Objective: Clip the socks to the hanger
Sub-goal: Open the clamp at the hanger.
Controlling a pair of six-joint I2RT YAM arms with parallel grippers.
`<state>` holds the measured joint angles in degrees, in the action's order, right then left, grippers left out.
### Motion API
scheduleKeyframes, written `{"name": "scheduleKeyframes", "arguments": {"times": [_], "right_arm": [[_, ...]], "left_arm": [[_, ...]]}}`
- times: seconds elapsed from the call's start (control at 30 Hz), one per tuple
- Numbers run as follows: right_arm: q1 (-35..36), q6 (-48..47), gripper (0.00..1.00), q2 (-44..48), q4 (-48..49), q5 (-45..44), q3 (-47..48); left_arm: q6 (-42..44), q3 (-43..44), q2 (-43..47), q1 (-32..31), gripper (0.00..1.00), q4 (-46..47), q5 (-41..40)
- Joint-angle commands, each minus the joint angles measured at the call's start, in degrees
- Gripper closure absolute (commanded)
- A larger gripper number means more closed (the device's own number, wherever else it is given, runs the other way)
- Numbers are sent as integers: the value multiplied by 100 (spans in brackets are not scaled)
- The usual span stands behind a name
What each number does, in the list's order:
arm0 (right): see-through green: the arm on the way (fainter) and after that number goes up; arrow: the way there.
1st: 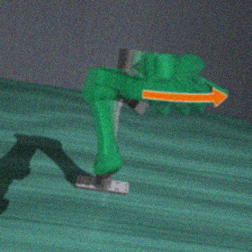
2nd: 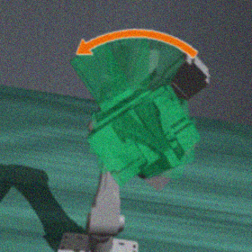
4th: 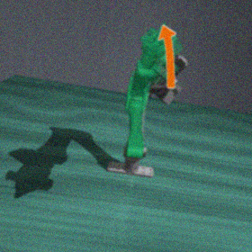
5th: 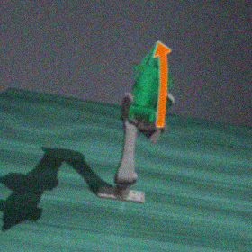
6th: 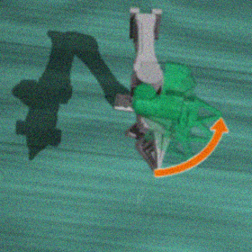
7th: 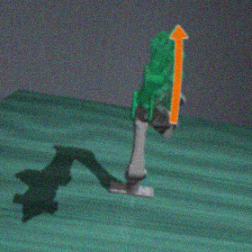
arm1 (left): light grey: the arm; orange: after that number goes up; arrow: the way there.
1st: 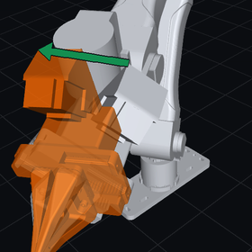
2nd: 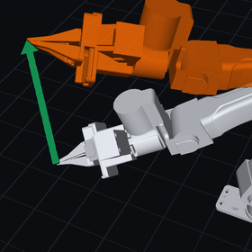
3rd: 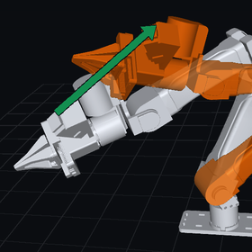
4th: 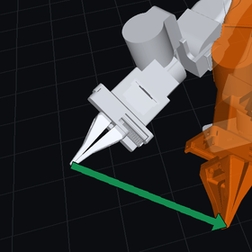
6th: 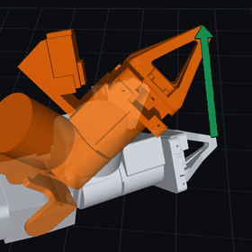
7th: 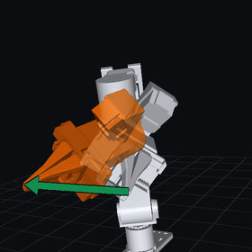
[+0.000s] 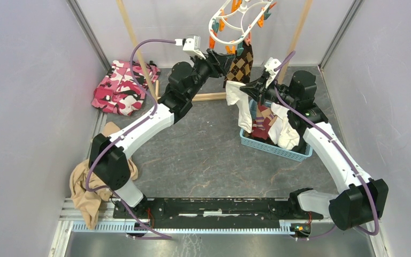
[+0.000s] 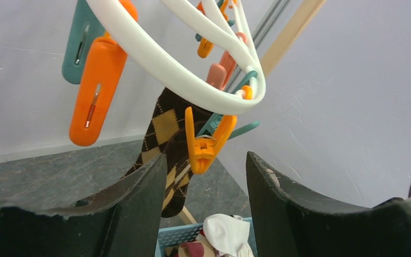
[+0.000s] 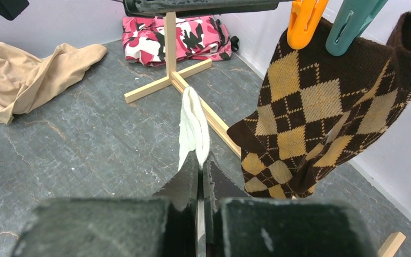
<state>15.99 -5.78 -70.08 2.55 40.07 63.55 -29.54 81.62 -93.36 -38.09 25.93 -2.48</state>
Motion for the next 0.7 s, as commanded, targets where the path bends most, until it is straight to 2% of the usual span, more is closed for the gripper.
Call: {"name": "scheduleKeyframes", "arguments": {"times": [0.0, 0.3, 0.67], "right_arm": [[-36, 94, 100, 30, 251, 89, 170], [-43, 156, 100, 38, 317, 124, 131], [-52, 199, 100, 61, 365, 163, 72]], "left_arm": [[427, 373, -96, -28, 38, -150, -374], [532, 658, -350, -76, 36, -108, -351], [882, 939, -510, -182, 37, -141, -756]]}}
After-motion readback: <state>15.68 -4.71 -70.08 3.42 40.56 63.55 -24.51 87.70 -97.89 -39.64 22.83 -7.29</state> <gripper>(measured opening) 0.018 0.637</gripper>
